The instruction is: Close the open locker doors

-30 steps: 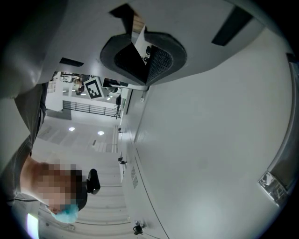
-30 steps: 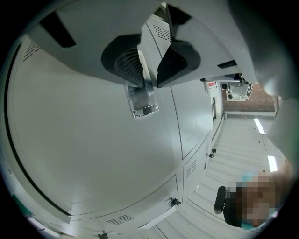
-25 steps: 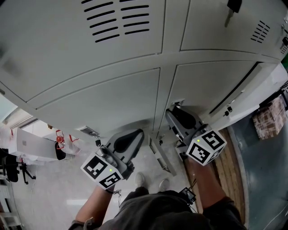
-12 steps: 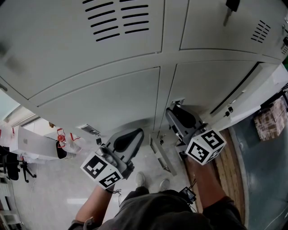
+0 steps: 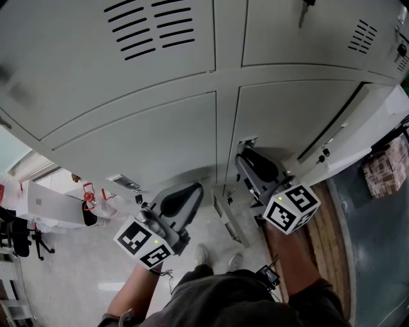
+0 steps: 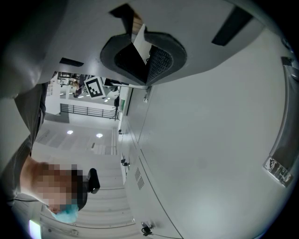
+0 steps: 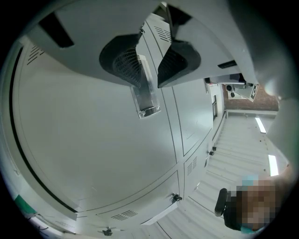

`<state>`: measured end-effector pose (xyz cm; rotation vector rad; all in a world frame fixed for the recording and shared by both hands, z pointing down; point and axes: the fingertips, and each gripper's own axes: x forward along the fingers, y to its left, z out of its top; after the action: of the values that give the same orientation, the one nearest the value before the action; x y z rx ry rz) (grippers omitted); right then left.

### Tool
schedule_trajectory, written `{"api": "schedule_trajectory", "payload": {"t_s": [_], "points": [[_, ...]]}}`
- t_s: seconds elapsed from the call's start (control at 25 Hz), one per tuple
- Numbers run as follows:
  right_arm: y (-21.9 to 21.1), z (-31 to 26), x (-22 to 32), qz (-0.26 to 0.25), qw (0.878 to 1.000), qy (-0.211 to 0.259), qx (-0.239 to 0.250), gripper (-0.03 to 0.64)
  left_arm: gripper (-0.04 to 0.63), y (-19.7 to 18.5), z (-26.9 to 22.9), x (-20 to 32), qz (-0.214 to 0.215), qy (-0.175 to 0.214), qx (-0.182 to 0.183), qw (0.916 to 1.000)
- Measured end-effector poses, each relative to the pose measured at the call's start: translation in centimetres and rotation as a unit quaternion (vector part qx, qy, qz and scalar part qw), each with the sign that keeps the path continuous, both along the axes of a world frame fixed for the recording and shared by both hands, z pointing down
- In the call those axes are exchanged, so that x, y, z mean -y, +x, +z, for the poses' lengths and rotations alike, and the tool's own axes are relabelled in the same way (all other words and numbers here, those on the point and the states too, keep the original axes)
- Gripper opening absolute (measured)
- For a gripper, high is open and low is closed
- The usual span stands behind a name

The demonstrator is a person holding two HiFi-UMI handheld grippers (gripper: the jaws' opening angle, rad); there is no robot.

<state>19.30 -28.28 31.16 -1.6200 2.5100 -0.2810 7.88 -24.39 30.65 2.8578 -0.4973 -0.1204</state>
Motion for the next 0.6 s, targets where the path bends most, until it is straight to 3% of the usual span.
{"api": "schedule_trajectory", "payload": {"t_s": [0.6], "points": [[2.5, 1.9, -7.3, -0.035, 0.999, -0.014, 0.013, 0.089, 0.008, 1.0, 0.2, -4.0, -0.040, 0.018, 0.029, 0.9986]]}}
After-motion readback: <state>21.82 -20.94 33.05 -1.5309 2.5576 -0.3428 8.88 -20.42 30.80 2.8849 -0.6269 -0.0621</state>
